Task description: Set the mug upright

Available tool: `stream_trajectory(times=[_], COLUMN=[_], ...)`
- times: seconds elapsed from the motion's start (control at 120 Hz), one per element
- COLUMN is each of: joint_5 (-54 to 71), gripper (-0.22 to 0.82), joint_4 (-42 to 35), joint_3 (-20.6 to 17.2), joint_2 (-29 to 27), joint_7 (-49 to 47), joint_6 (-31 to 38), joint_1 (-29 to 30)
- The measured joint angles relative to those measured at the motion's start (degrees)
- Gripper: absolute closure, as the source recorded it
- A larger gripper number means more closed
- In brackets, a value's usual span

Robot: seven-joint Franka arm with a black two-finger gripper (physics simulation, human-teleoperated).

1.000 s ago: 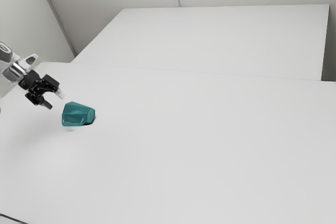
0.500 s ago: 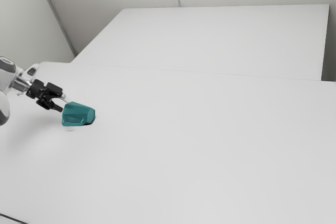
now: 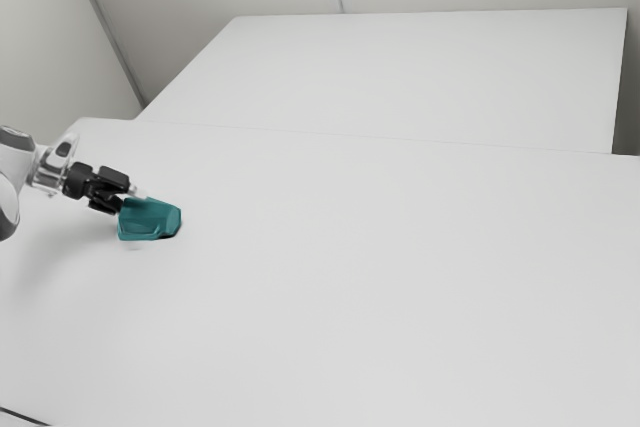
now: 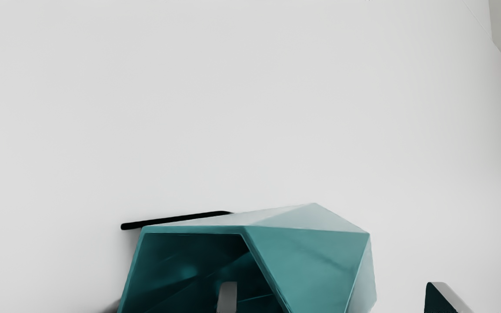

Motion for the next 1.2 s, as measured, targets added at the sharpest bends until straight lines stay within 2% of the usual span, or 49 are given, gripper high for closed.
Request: stream_trajectory(times=[0.092, 0.158, 0.258, 0.358, 0.6, 0.8, 0.925, 1.092, 1.2], joint_5=[0.03, 0.04, 0.13, 0.29, 2.59, 11.62, 24.58, 41.95, 48.58], gripper=[0.41, 0.53, 0.64, 0.71, 0.74, 0.77, 0.77, 0.78, 0.78], joint_4=[0.0, 0.04, 0.35, 0.64, -0.27, -12.95, -18.69, -24.17, -29.43], joint_3=[-0.03, -0.05, -0.16, -0.2, -0.7, -1.05, -1.66, -3.32, -4.22], joint_2=[-0.14, -0.31, -1.3, -2.67, -5.74, -19.54, -26.57, -32.93, -36.4], joint_7=[0.66, 1.06, 1.57, 1.87, 0.64, -4.27, -10.82, -22.79, -31.55], joint_6=[0.46, 0.73, 1.03, 1.28, 2.63, 9.0, 15.5, 22.52, 26.77], joint_1=[-0.18, -0.28, -0.73, -1.69, -5.06, -14.3, -22.25, -30.48, -35.65])
